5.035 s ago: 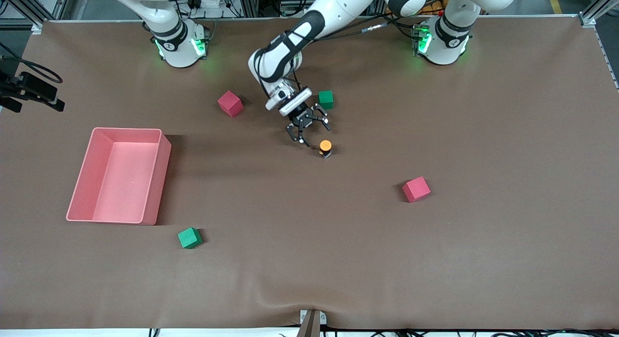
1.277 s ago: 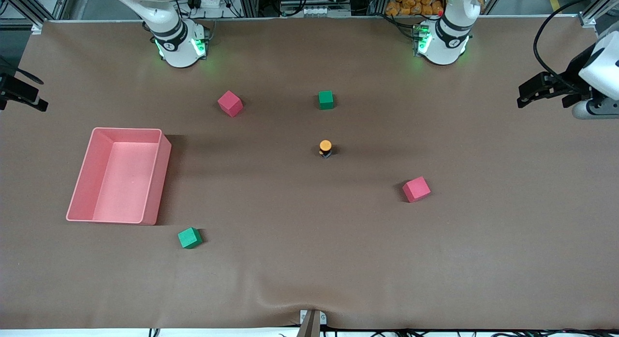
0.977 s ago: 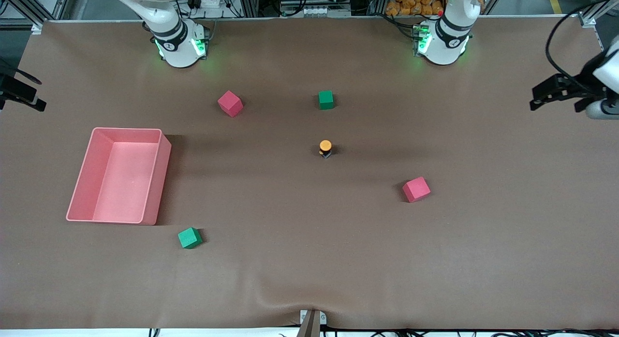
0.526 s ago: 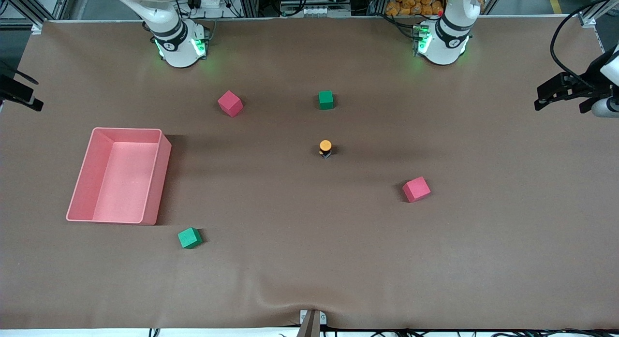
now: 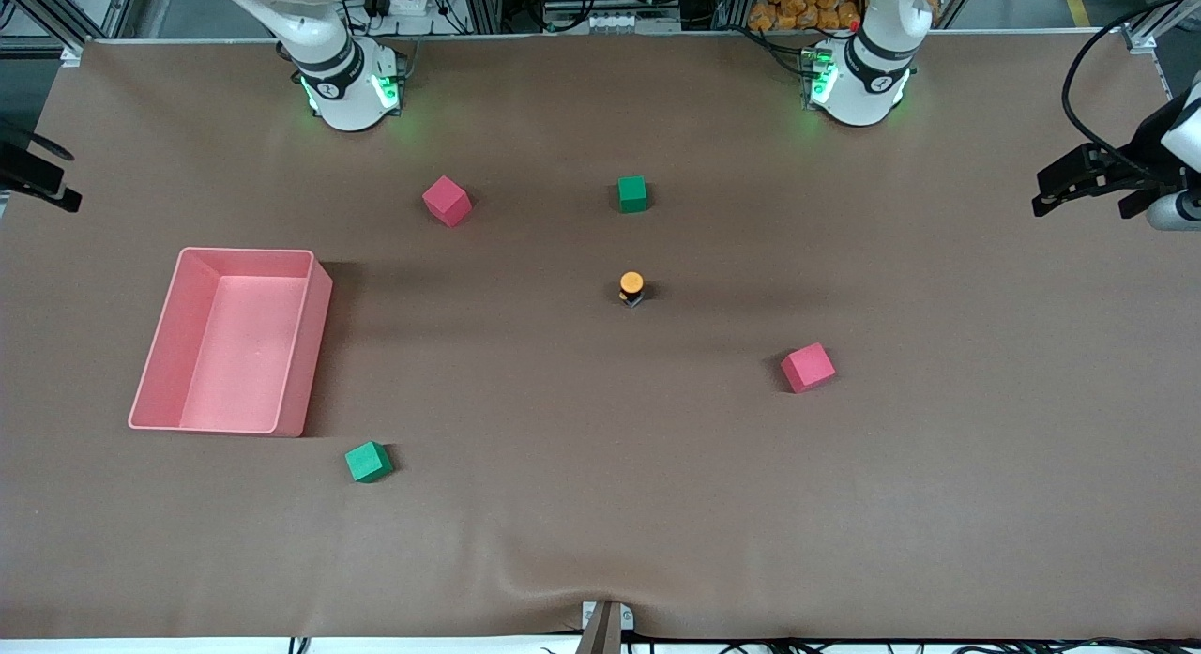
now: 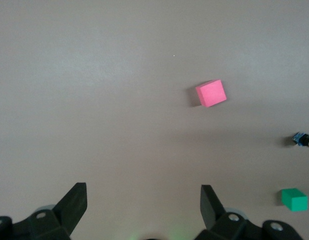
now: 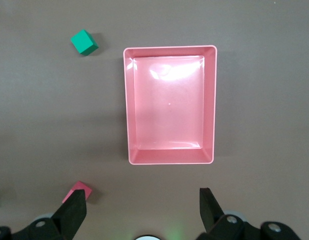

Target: Place and upright button with both arms

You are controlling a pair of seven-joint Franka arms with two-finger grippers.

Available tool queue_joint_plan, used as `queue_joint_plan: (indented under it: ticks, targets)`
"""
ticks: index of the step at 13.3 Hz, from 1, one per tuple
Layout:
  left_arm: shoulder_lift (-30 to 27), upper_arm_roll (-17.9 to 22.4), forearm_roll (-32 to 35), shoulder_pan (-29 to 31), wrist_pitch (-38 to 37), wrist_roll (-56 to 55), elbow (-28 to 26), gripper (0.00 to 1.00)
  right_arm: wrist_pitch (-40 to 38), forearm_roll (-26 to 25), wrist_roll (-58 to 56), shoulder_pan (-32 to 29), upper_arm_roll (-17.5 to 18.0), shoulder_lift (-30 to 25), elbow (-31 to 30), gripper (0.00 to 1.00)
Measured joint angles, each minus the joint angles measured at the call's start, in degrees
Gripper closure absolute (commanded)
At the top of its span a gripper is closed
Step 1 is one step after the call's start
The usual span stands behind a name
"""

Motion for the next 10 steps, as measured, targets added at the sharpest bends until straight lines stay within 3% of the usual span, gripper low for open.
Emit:
queue_joint_plan:
  ticks: [10]
  targets:
    - [0.0,-0.6,0.0,0.3,0.0,-1.1,0.7,0.0,0.0,-0.5,-0.6,0.1,0.1,0.0,0.0,0.0]
